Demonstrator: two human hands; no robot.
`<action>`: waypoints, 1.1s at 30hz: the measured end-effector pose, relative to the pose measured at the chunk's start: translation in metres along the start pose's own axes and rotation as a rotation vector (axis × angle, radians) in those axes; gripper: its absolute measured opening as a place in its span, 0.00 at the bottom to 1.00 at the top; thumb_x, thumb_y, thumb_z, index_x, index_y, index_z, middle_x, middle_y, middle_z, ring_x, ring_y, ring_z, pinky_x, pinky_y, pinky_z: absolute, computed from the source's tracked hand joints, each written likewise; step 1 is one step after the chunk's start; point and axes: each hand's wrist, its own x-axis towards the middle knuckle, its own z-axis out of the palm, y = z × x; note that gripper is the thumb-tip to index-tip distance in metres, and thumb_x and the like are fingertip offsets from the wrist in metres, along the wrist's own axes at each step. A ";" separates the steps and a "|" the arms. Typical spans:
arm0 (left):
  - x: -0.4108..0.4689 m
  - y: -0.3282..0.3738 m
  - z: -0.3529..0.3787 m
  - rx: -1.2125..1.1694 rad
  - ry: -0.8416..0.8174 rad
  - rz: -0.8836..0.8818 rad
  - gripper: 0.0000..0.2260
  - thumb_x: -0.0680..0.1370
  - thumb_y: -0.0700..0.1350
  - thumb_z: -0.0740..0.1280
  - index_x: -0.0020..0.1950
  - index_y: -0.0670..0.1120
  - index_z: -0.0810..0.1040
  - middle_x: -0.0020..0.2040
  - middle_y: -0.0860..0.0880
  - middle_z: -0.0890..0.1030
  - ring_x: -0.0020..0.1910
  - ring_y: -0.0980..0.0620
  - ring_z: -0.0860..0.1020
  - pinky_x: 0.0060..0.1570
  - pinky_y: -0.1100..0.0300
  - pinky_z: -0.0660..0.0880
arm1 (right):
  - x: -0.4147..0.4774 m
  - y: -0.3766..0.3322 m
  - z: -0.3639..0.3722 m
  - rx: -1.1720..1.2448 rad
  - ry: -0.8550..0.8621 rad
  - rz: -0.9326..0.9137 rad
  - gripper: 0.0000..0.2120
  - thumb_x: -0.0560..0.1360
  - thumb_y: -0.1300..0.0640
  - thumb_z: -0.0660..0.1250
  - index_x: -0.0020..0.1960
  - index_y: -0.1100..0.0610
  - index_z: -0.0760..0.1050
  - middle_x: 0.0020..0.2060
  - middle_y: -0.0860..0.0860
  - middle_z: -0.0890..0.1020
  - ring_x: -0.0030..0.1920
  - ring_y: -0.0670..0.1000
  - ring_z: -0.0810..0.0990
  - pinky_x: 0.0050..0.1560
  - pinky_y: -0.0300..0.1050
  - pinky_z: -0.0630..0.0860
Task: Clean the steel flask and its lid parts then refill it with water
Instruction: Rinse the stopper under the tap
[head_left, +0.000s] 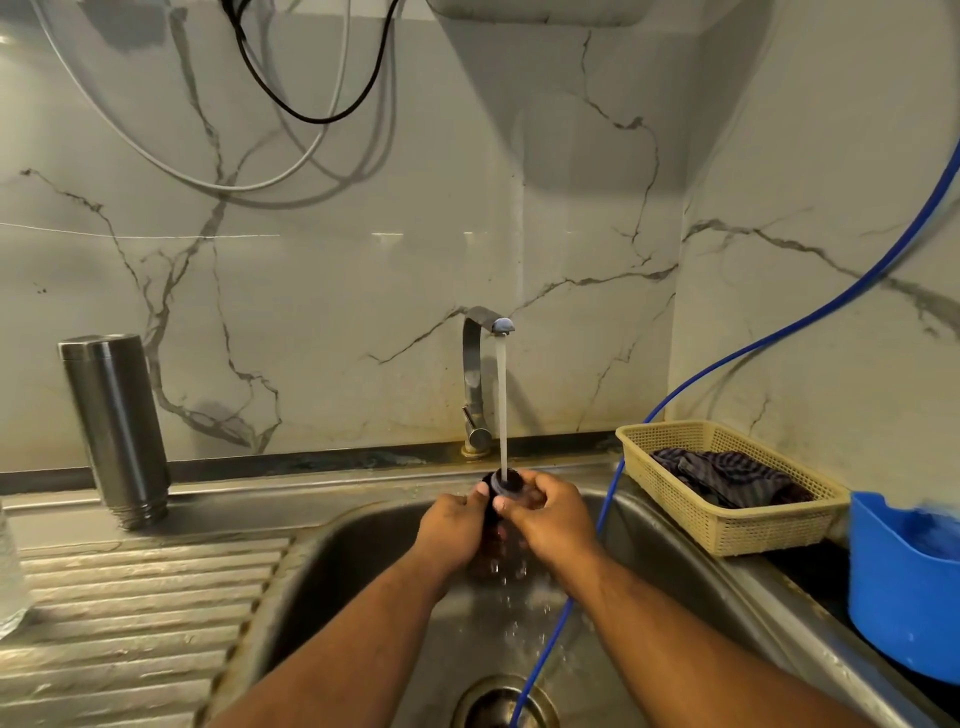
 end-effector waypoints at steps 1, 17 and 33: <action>-0.003 0.001 0.000 -0.028 -0.036 -0.017 0.23 0.86 0.57 0.55 0.54 0.42 0.81 0.45 0.42 0.86 0.41 0.48 0.85 0.41 0.56 0.81 | 0.000 0.000 -0.001 -0.020 -0.006 -0.014 0.17 0.77 0.62 0.73 0.63 0.50 0.77 0.51 0.45 0.82 0.48 0.42 0.81 0.35 0.29 0.77; -0.008 0.002 0.005 -0.262 -0.149 -0.213 0.24 0.86 0.57 0.52 0.57 0.42 0.82 0.43 0.42 0.85 0.42 0.46 0.82 0.48 0.50 0.80 | 0.001 0.004 -0.006 -0.149 -0.015 0.024 0.28 0.72 0.50 0.79 0.68 0.51 0.74 0.58 0.47 0.80 0.57 0.47 0.78 0.51 0.36 0.76; 0.007 -0.006 -0.005 -0.362 -0.048 0.019 0.09 0.81 0.41 0.69 0.60 0.44 0.82 0.52 0.43 0.86 0.51 0.49 0.86 0.49 0.58 0.81 | 0.003 0.005 -0.009 -0.286 -0.010 -0.038 0.28 0.71 0.60 0.79 0.69 0.52 0.74 0.63 0.49 0.80 0.59 0.45 0.77 0.59 0.38 0.75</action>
